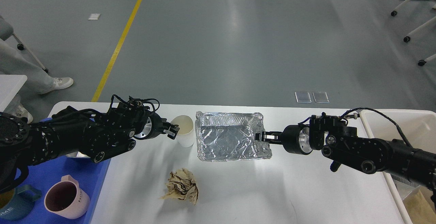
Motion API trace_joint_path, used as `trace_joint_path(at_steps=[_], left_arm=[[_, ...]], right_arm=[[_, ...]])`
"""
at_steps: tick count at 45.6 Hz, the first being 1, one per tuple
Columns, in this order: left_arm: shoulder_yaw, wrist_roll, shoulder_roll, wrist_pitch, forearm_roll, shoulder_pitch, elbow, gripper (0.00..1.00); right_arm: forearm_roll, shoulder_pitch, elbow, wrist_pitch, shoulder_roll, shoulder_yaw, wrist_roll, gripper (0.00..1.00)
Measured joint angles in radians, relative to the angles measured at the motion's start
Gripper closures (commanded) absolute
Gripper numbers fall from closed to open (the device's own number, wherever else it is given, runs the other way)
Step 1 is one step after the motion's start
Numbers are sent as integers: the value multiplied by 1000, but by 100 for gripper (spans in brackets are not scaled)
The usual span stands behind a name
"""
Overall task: Tidy desktop
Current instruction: 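Grasp the white paper cup with the left gripper, then lift the paper cup with the left gripper toward the foil tray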
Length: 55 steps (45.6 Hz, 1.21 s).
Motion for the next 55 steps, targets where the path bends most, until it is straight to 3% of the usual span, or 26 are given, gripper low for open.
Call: trace_joint_path(at_steps=[7, 28, 37, 45, 55], left_arm=[[0, 0, -9, -34, -5, -1, 1, 92], [-17, 13, -8, -73, -19, -57, -40, 95], [-37, 3, 100, -87, -23, -166, -126, 98], [-119, 0, 241, -160, -35, -270, -235, 98], [-158, -8, 381, -194, -106, -412, -358, 98]], right_arm=[[0, 0, 0, 0, 0, 0, 0, 100], [0, 0, -2, 0, -1, 0, 0, 100], [0, 1, -3, 0, 0, 0, 0, 100], [-1, 2, -6, 0, 0, 0, 0, 100], [-1, 4, -6, 0, 1, 0, 0, 100]])
